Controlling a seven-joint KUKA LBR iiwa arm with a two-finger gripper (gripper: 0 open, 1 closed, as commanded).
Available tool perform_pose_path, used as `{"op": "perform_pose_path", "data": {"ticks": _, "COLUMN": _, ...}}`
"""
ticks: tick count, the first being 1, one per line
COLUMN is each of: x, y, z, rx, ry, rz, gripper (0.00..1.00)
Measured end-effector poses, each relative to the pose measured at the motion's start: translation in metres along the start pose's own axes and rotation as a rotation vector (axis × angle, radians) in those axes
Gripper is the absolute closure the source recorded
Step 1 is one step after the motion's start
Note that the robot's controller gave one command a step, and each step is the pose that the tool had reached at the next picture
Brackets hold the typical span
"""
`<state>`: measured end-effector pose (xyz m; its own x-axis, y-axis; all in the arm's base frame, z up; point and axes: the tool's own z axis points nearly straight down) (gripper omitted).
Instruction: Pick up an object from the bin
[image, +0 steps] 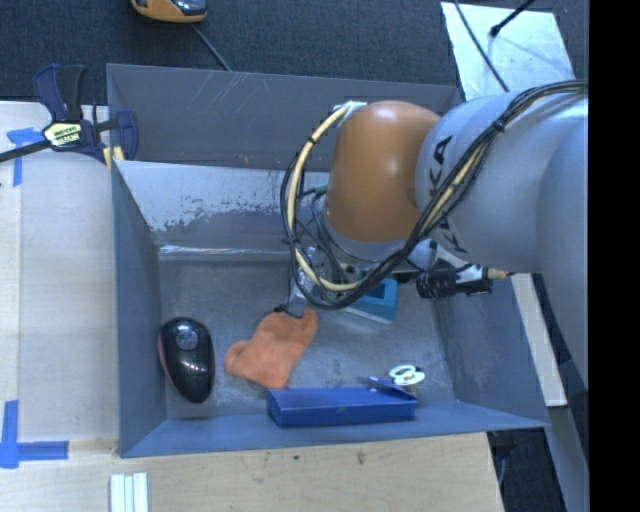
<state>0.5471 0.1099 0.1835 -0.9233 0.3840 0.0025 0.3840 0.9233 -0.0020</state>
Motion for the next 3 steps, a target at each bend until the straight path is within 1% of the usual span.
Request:
{"op": "perform_pose_path", "data": {"ticks": 1, "x": -0.022, "y": 0.037, "z": 0.101, "rx": -0.002, "ry": -0.005, "rz": 0.001, "gripper": 0.00}}
{"op": "perform_pose_path", "data": {"ticks": 2, "x": -0.020, "y": 0.037, "z": 0.104, "rx": 0.001, "ry": 0.000, "rz": 0.001, "gripper": 0.00}}
{"op": "perform_pose_path", "data": {"ticks": 3, "x": 0.019, "y": 0.045, "z": 0.081, "rx": -0.001, "ry": -0.003, "rz": 0.031, "gripper": 0.00}}
